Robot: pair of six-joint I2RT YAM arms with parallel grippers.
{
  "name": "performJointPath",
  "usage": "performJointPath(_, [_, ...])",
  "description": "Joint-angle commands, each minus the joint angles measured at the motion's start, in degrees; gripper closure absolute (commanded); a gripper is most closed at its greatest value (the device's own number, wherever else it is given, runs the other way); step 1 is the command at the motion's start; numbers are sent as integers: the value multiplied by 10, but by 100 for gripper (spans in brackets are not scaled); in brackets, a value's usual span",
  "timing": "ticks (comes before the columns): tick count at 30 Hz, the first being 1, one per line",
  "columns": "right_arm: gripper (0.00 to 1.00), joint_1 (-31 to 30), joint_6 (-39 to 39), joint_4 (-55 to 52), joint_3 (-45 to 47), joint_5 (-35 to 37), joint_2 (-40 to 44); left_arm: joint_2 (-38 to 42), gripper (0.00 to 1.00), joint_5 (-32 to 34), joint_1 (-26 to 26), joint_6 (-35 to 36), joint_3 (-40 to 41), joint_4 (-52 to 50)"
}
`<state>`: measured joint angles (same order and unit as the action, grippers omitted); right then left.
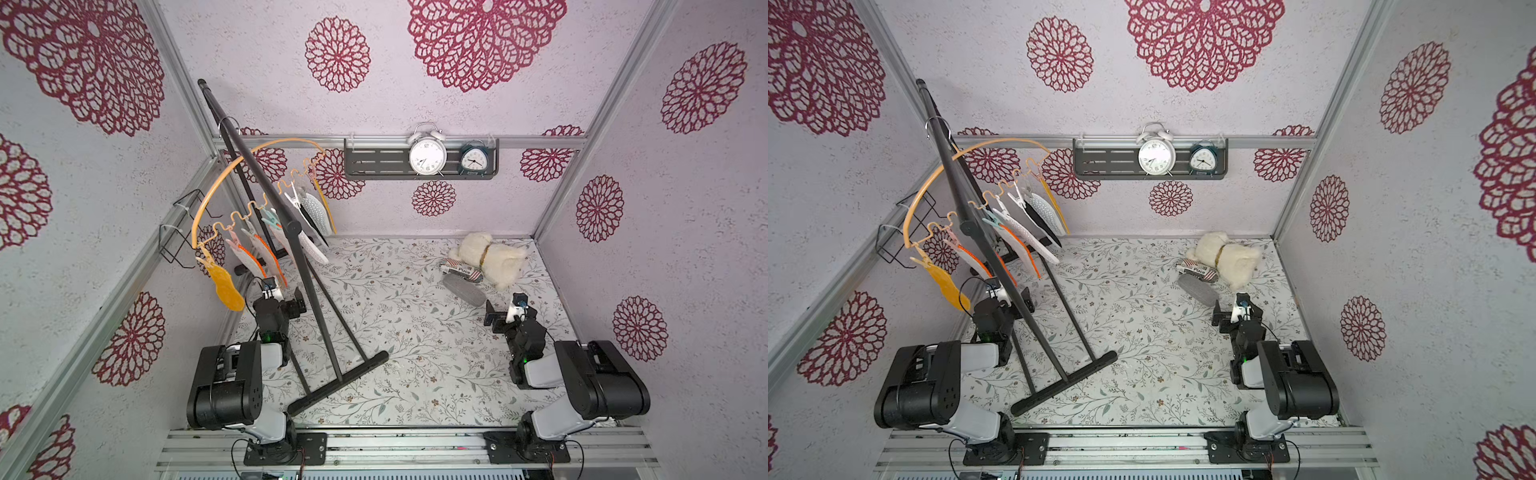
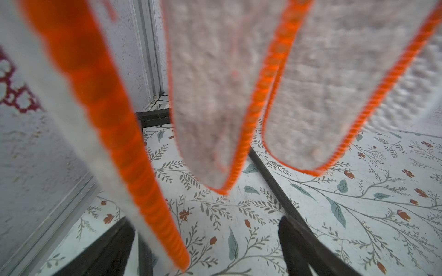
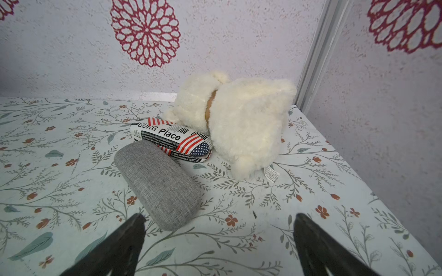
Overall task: Take the shoe insoles off the hanger
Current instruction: Move the clothesline to the center of the board.
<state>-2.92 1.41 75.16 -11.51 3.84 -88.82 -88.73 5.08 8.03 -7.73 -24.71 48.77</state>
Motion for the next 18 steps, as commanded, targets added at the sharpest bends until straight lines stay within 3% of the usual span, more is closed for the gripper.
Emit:
performJointPath(1, [1, -3, -5, 15, -5, 13, 8, 0, 3, 2, 2, 3, 2, 3])
performJointPath(18, [1, -3, -4, 17, -5, 13, 7, 0, 3, 2, 2, 2, 1, 3])
